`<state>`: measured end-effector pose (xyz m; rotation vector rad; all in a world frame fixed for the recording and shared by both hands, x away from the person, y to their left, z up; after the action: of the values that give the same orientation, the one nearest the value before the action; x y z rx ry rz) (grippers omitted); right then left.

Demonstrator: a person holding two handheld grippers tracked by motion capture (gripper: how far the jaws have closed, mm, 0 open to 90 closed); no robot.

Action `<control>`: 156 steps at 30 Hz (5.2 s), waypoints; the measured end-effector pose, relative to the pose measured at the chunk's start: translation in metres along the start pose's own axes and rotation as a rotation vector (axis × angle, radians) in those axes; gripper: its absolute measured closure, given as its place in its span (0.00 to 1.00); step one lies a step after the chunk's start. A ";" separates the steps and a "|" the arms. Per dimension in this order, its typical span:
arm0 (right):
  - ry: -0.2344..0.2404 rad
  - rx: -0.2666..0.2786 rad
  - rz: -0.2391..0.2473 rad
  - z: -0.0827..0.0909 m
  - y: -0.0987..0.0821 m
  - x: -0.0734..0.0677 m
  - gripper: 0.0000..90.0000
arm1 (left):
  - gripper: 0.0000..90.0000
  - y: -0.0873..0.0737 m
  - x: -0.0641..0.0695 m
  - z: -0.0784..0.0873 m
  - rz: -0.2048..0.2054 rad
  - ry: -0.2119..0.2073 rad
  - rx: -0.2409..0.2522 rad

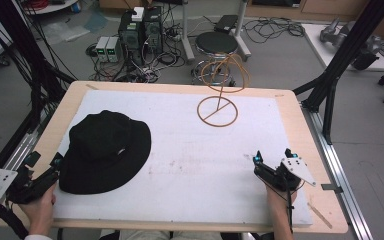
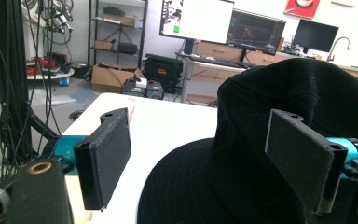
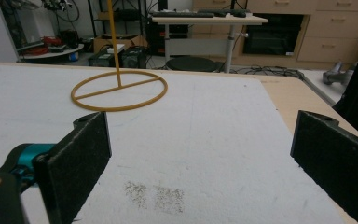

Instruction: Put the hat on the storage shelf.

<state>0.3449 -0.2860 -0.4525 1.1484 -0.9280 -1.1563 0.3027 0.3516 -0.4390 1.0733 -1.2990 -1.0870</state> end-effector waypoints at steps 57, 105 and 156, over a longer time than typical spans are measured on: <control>0.026 -0.011 -0.036 0.000 -0.002 0.002 0.04 | 0.25 0.017 0.025 0.003 0.004 -0.194 -0.018; 0.046 -0.025 -0.027 -0.002 -0.004 -0.001 0.04 | 0.31 -0.022 0.046 -0.019 -0.128 -0.309 -0.280; 0.044 -0.038 -0.023 -0.002 -0.006 -0.001 0.05 | 0.97 -0.011 0.052 -0.016 -0.091 -0.322 -0.275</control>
<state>0.3458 -0.2847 -0.4584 1.1520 -0.8581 -1.1577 0.3177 0.2979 -0.4402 0.7782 -1.3090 -1.5062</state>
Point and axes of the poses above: each handheld gripper's, and its own axes: z roughly backward along the jaws, y roughly out of its top, x roughly to its right, the point moved 8 cm from there along -z, roughly forward along the jaws, and after that the axes turned 6 degrees about y, right-handed, at the moved point
